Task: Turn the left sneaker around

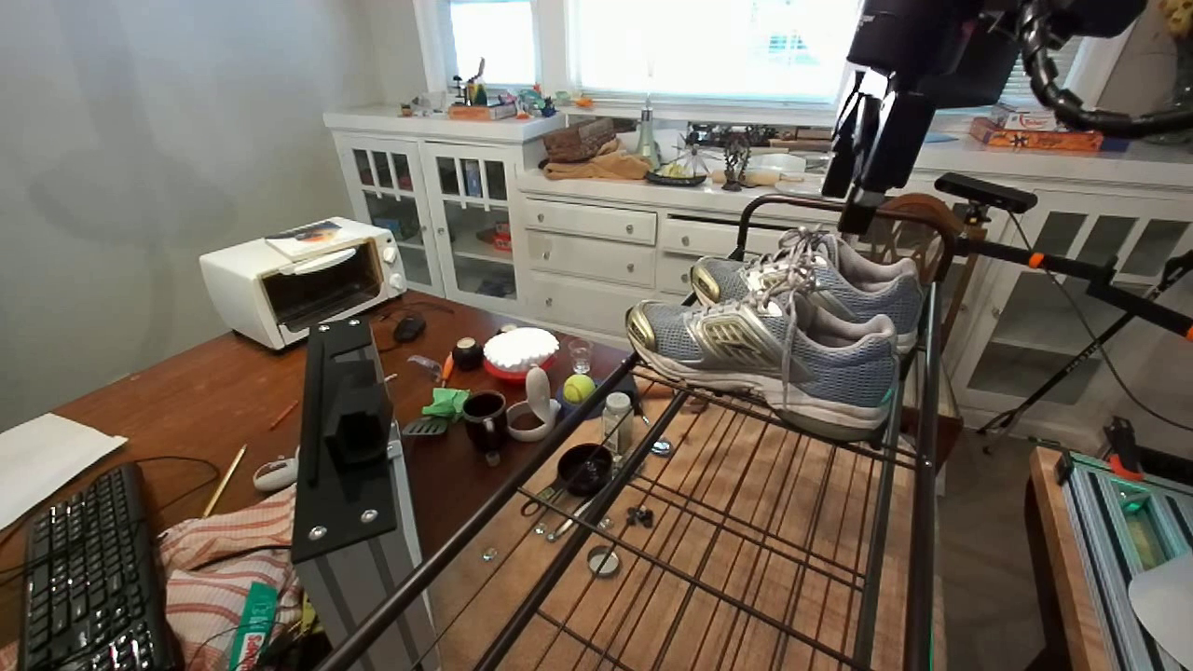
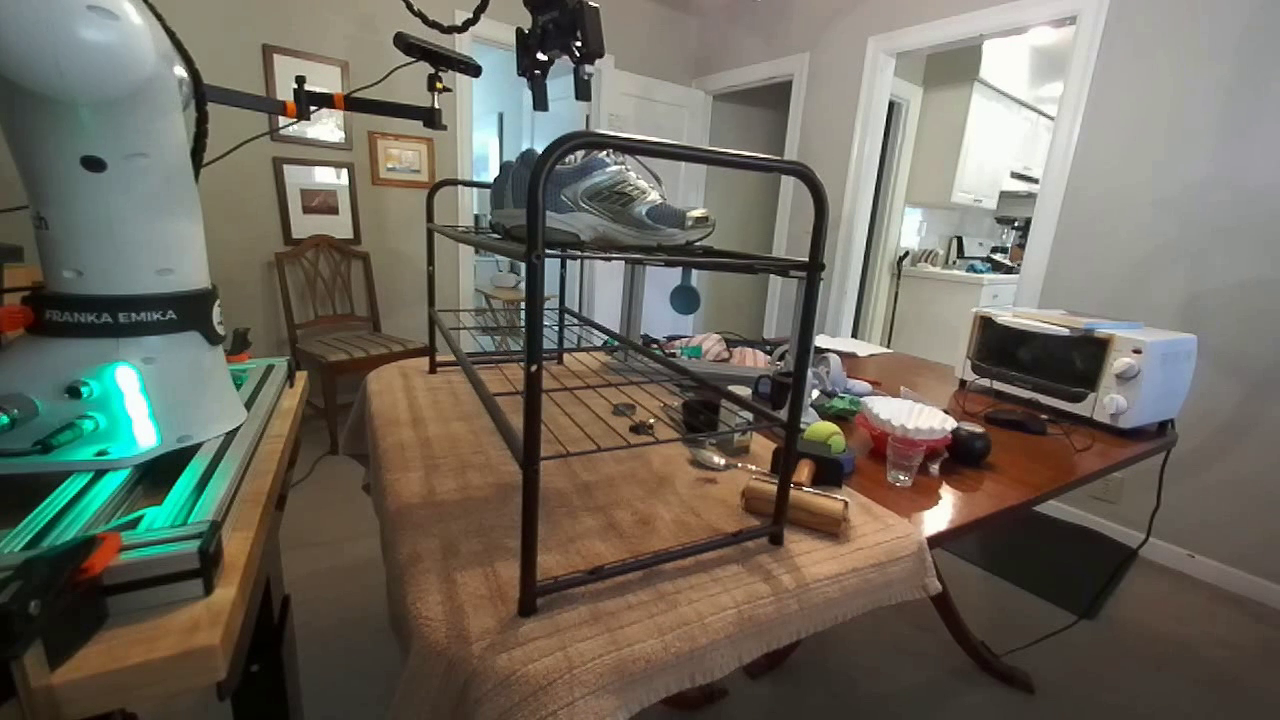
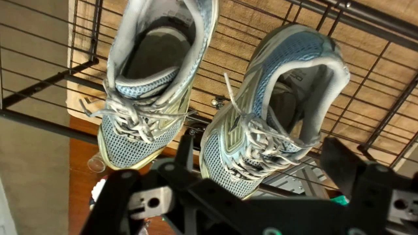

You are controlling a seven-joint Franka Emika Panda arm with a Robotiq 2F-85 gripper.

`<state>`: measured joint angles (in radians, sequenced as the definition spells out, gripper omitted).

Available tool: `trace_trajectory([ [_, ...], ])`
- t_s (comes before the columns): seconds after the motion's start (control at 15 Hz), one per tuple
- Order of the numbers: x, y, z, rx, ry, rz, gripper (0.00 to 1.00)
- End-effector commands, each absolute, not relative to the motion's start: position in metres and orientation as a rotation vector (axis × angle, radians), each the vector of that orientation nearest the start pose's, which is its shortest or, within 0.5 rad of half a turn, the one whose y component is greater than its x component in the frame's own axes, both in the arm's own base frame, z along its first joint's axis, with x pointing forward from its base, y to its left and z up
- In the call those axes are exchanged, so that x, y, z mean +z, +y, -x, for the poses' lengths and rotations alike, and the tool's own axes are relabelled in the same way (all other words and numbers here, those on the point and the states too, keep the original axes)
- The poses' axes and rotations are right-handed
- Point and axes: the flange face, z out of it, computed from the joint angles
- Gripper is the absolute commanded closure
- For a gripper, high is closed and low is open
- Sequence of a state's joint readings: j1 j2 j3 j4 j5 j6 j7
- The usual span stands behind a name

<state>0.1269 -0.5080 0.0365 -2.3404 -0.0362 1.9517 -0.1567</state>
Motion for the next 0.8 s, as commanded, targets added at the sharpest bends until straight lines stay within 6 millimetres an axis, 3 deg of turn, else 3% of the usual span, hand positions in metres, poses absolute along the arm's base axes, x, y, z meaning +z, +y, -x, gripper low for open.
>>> trace_trajectory([
  [0.0,0.541,0.058,-0.399,-0.228,-0.213,3.144,0.0],
  [0.4,0.555,0.039,-0.393,-0.316,0.265,3.102,0.0],
  [0.47,0.554,0.041,-0.4,-0.275,0.125,3.138,0.0],
  [0.73,0.559,0.037,-0.397,-0.299,0.225,3.127,0.0],
])
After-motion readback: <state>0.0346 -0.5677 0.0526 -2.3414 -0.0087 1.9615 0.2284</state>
